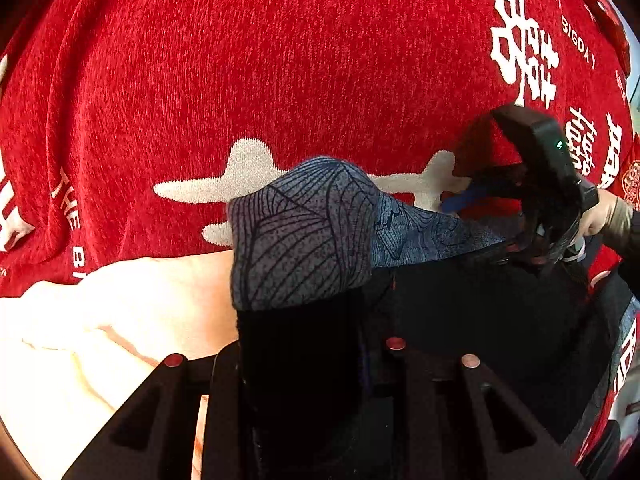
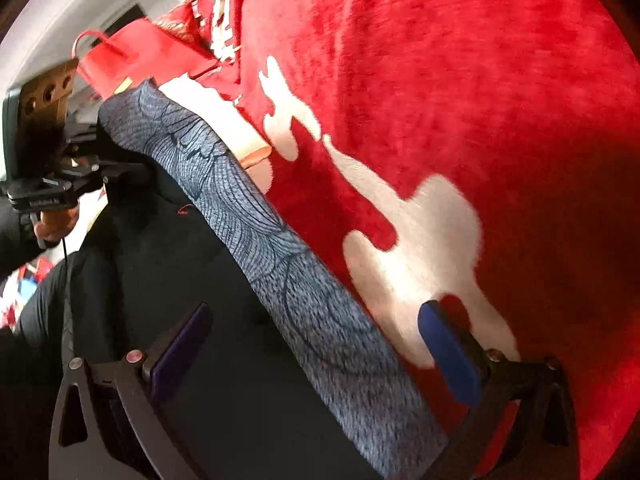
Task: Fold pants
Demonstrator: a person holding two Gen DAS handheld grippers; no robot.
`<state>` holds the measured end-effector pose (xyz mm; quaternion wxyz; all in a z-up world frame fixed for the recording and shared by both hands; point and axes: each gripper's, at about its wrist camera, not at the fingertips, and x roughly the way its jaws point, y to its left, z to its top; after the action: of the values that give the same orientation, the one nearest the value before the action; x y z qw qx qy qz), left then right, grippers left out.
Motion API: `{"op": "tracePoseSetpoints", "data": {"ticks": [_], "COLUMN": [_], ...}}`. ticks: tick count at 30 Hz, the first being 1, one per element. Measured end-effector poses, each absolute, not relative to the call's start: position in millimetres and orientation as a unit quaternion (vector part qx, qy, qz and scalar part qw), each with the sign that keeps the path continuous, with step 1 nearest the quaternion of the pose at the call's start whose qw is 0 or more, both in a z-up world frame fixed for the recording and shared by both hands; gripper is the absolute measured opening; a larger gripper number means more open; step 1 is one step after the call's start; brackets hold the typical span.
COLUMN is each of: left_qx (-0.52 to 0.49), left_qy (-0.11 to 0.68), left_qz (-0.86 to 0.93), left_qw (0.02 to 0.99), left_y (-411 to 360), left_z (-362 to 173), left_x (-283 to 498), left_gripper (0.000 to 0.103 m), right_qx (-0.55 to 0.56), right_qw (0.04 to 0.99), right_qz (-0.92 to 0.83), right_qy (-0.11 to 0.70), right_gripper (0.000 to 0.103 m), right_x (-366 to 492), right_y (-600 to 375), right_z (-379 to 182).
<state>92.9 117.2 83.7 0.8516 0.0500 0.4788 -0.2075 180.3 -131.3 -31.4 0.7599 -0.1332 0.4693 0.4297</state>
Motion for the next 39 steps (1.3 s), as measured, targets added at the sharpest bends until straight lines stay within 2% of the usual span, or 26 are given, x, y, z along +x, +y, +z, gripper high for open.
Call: {"op": "tracePoseSetpoints", "data": {"ticks": [1, 2, 3, 4, 7, 10, 20, 29, 35, 39], "left_qx": [0.047, 0.042, 0.042, 0.045, 0.052, 0.045, 0.020, -0.019, -0.039, -0.105], "left_qy": [0.479, 0.481, 0.480, 0.478, 0.474, 0.472, 0.448, 0.431, 0.439, 0.511], "left_qz": [-0.210, -0.211, -0.210, -0.209, -0.204, -0.199, -0.201, -0.220, -0.215, -0.187], "left_qw": [0.851, 0.850, 0.851, 0.852, 0.855, 0.857, 0.871, 0.875, 0.872, 0.833], "left_y": [118, 119, 120, 120, 119, 121, 136, 162, 184, 204], "left_z": [83, 83, 84, 85, 86, 91, 128, 141, 116, 67], "left_x": [93, 92, 91, 90, 88, 85, 39, -46, -97, -115], "left_gripper": [0.028, 0.028, 0.028, 0.028, 0.028, 0.028, 0.028, 0.028, 0.028, 0.028], "right_qx": [-0.141, -0.151, -0.154, -0.152, -0.148, -0.154, -0.175, -0.210, -0.227, -0.264], "right_qw": [0.750, 0.737, 0.739, 0.734, 0.735, 0.754, 0.833, 0.877, 0.903, 0.904], "right_qz": [0.435, 0.443, 0.446, 0.454, 0.452, 0.431, 0.345, 0.258, 0.175, 0.123], "right_qy": [0.478, 0.488, 0.481, 0.482, 0.483, 0.470, 0.395, 0.346, 0.320, 0.314], "right_gripper": [0.066, 0.046, 0.046, 0.036, 0.026, 0.010, 0.010, 0.009, 0.009, 0.009], "right_x": [181, 182, 177, 177, 174, 161, 70, -43, -115, -143], "right_y": [-126, -119, -120, -117, -112, -111, -94, -71, -66, -43], "right_z": [-36, -43, -42, -43, -42, -31, 34, 56, 58, 32]}}
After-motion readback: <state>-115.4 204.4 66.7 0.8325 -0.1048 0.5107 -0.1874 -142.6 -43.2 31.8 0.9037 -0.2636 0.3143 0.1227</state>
